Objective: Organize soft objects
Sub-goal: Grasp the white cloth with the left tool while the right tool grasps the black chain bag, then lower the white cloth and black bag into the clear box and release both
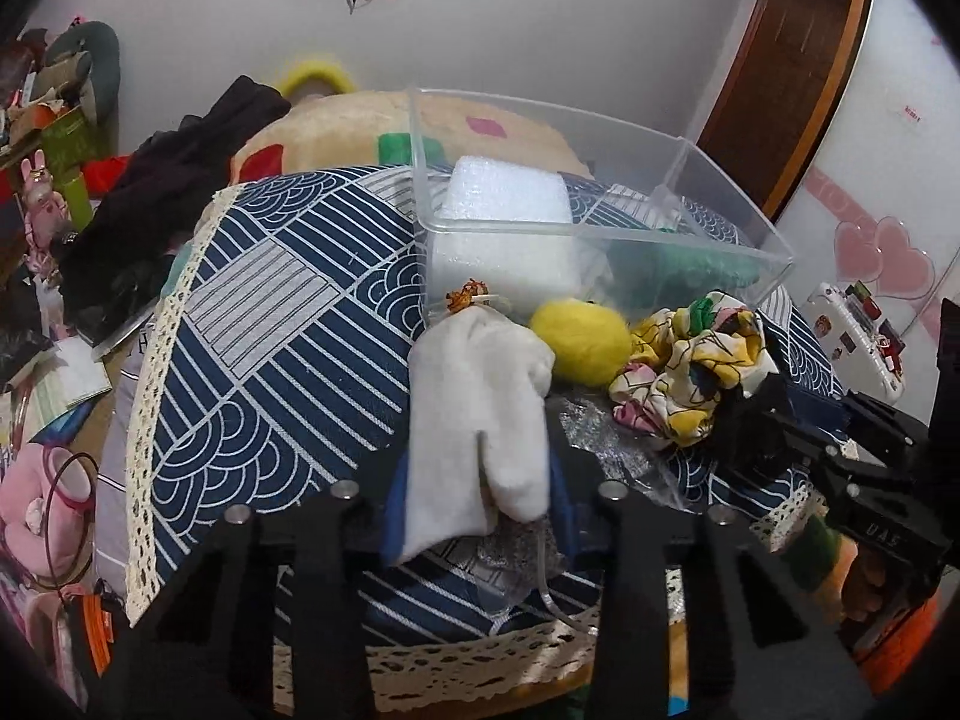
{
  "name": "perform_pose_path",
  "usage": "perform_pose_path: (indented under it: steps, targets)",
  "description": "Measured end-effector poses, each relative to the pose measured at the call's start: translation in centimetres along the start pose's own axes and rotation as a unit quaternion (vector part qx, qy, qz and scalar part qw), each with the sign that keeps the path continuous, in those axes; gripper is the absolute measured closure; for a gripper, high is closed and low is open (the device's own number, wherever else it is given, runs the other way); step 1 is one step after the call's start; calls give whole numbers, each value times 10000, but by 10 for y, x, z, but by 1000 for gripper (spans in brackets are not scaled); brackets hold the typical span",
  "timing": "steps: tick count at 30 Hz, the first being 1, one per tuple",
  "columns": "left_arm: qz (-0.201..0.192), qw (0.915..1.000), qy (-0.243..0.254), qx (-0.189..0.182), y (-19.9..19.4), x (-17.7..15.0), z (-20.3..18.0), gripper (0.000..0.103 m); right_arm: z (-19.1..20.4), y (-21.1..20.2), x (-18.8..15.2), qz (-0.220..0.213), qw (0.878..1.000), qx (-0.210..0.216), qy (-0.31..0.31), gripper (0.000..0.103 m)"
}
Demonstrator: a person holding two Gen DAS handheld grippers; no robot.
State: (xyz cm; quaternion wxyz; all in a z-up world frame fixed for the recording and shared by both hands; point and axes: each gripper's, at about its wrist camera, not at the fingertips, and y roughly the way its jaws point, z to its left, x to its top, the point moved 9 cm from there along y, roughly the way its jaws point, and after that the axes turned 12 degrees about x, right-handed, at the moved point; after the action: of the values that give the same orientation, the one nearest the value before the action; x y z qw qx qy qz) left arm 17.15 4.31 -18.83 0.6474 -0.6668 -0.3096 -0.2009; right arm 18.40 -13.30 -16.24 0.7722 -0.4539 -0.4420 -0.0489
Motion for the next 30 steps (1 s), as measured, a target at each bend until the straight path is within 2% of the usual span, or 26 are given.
perform_pose_path:
  steps: [2, 7, 8, 9, 20, 30]
  targets:
    - [-50, 10000, -4, 12, -4, 0, 0, 77, 1, -4, 2, -57, 10000, 10, -11, 68]
    - [-270, 9996, 85, 85, -21, 0, 1, 80, -2, -19, 7, -250, 9997, -43, 23, 74]
    - [-331, 9993, 110, 131, -25, 1, 2, 80, -4, -23, 8, -290, 9996, -36, 48, 78]
    - [-390, 9990, 133, 168, -29, 1, 2, 81, -6, -26, 9, -338, 9994, -47, 74, 87]
    - [-741, 9971, 36, 169, -60, 13, 6, 81, -19, -48, 15, -662, 9973, -119, 290, 87]
    - [-1079, 9941, 59, 111, -82, 30, 0, 81, -15, -75, 42, -1149, 9930, -105, 247, 89]
